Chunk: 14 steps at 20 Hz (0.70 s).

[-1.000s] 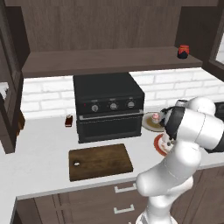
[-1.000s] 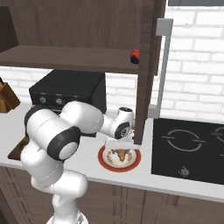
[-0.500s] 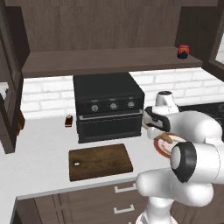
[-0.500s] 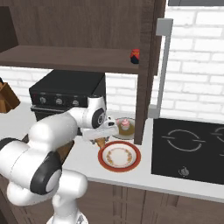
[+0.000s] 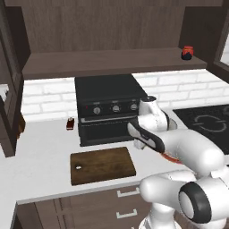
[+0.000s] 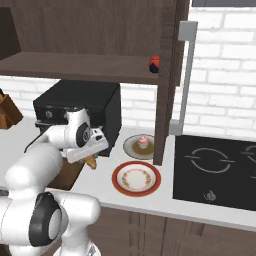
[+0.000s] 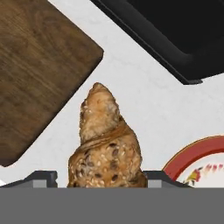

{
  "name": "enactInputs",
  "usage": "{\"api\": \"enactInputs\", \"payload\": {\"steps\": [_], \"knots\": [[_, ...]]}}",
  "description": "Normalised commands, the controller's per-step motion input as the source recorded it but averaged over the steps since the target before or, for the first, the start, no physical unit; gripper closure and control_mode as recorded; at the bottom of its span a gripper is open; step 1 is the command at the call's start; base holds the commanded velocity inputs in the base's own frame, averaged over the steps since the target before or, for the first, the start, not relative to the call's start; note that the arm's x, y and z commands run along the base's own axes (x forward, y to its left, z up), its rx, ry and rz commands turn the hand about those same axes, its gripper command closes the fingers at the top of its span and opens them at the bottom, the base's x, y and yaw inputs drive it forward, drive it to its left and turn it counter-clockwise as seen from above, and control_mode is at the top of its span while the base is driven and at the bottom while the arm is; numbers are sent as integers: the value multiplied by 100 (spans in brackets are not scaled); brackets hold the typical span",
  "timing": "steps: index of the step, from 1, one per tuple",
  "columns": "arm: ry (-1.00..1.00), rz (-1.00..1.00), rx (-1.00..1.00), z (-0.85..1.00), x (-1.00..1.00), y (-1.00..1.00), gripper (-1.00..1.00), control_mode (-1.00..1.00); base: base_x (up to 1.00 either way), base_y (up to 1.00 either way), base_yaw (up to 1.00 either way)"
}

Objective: From the different types of pastries on the counter, select a croissant and place it on the cutting board. Then retrieve a jar of jam from the cabinet and place it alongside the croissant on the cutting board.

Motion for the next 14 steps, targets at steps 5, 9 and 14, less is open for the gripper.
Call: {"api": "enactInputs", "payload": {"steps": [5, 9, 14], "knots": [[17, 39, 7, -5, -3, 70, 100, -100, 0, 0, 0], [30, 55, 33, -26, 1, 80, 100, -100, 0, 0, 0], [14, 43, 16, -5, 7, 72, 100, -100, 0, 0, 0]]}}
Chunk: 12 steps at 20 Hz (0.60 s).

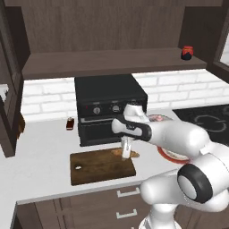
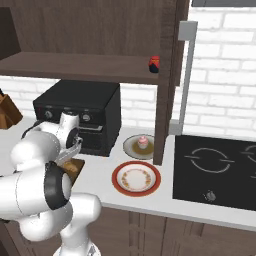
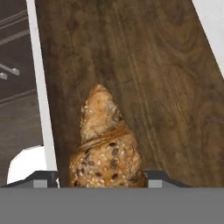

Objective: From the different types of pastries on the counter, select a croissant and place it on the cutting board. Then retrieve a jar of jam from the cabinet and place it alongside the croissant on the cutting board.

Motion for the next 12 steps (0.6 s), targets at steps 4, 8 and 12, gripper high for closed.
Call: {"api": "enactInputs", "payload": {"steps": [4, 8, 12], "knots": [[-5, 3, -14, 14, 0, 49, 100, -100, 0, 0, 0], [-1, 0, -21, -15, 0, 47, 100, -100, 0, 0, 0], [0, 0, -9, -48, 0, 34, 100, -100, 0, 0, 0]]}}
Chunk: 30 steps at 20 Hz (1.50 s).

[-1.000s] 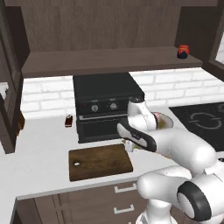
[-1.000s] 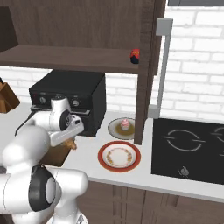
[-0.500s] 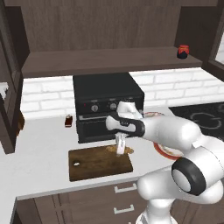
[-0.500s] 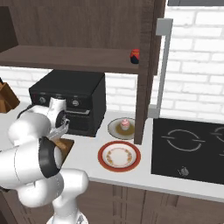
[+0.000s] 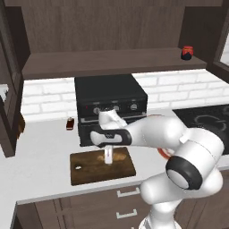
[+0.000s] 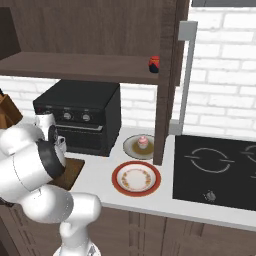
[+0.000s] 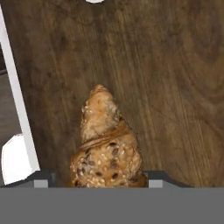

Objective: From the different types of pastries on the counter, select a croissant and place it on the cutting board. Then retrieve a jar of jam from the cabinet and place it alongside the croissant on the cutting board.

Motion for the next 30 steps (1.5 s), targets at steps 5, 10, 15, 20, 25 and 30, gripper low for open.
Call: {"api": "enactInputs", "payload": {"steps": [5, 10, 15, 20, 25, 30], "knots": [[0, 0, 0, -18, 6, 4, 100, -100, 0, 0, 0], [0, 0, -3, 0, 3, 6, -100, -100, 0, 0, 0], [0, 0, -5, -34, 0, 14, -100, -100, 0, 0, 0], [-3, 0, -1, 6, 0, 0, -100, -100, 0, 0, 0], [-6, 1, -4, 80, -2, 0, -100, -100, 0, 0, 0], [-10, 0, -8, 100, -20, 0, -100, -100, 0, 0, 0]]}}
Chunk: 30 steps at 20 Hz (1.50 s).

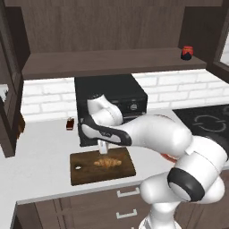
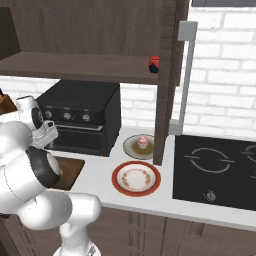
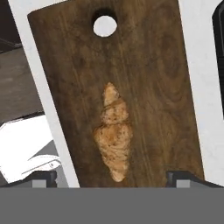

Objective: From the different types of pastries on the counter, select a croissant and place it on the cutting board. Then retrieve a jar of jam from the cabinet and place it alongside the croissant on the cutting board.

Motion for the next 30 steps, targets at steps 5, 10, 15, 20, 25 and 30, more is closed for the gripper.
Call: {"api": "enactInputs", "payload": {"steps": [5, 10, 15, 20, 25, 30], "knots": [[-15, -11, -4, 100, -30, 0, -100, -100, 0, 0, 0], [-13, -28, 0, 100, -38, -8, -100, -100, 0, 0, 0], [-12, -44, 0, 84, -24, -39, -100, -100, 0, 0, 0], [-8, -55, 4, 63, -11, -53, -100, -100, 0, 0, 0], [-15, -57, 1, 54, -15, -45, -100, -100, 0, 0, 0], [-20, -57, 0, 45, -16, -37, -100, -100, 0, 0, 0]]}}
